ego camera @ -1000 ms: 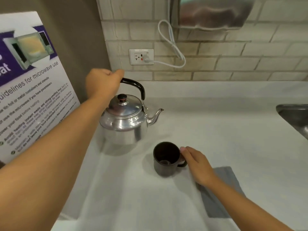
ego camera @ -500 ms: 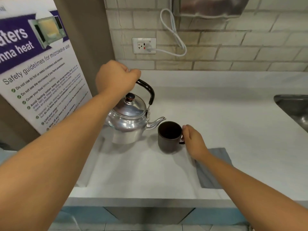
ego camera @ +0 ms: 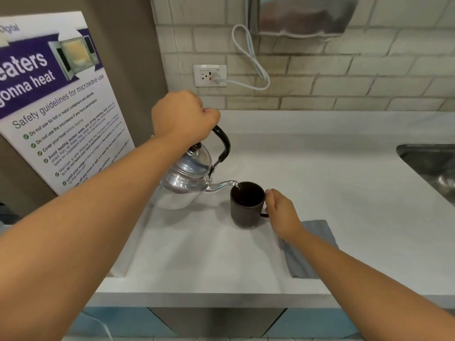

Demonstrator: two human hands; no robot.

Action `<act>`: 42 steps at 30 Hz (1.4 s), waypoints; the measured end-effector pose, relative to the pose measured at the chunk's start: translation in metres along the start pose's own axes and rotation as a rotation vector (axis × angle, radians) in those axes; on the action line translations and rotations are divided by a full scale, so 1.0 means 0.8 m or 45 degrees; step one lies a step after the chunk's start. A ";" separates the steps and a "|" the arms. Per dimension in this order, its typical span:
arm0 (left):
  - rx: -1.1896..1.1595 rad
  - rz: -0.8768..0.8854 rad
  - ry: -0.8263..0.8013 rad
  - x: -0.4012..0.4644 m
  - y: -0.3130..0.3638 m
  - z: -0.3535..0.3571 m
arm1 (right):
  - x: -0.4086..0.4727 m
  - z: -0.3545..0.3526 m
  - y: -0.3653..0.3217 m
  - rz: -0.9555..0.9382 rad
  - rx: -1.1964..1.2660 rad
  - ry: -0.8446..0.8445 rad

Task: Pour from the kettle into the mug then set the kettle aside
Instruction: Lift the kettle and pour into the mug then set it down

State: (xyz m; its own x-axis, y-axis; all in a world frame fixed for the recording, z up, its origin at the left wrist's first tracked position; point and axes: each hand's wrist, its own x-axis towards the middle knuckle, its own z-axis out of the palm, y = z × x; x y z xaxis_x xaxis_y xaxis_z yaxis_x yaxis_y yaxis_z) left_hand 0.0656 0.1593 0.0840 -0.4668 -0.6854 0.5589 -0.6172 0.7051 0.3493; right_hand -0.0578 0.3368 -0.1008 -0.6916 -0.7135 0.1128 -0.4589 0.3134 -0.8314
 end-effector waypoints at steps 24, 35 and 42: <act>0.137 0.152 0.007 0.021 0.005 -0.014 | 0.003 -0.002 0.003 -0.009 -0.025 -0.028; 0.217 0.224 0.026 0.025 0.007 -0.017 | 0.002 -0.003 0.000 -0.004 -0.011 -0.029; 0.218 0.268 0.033 0.026 0.007 -0.017 | 0.002 -0.003 0.000 0.016 0.008 -0.043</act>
State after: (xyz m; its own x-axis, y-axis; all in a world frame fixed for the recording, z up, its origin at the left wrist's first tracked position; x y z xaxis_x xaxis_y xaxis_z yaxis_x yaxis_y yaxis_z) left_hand 0.0609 0.1512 0.1078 -0.5812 -0.5206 0.6255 -0.6074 0.7890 0.0922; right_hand -0.0605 0.3375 -0.0995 -0.6780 -0.7303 0.0838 -0.4467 0.3189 -0.8359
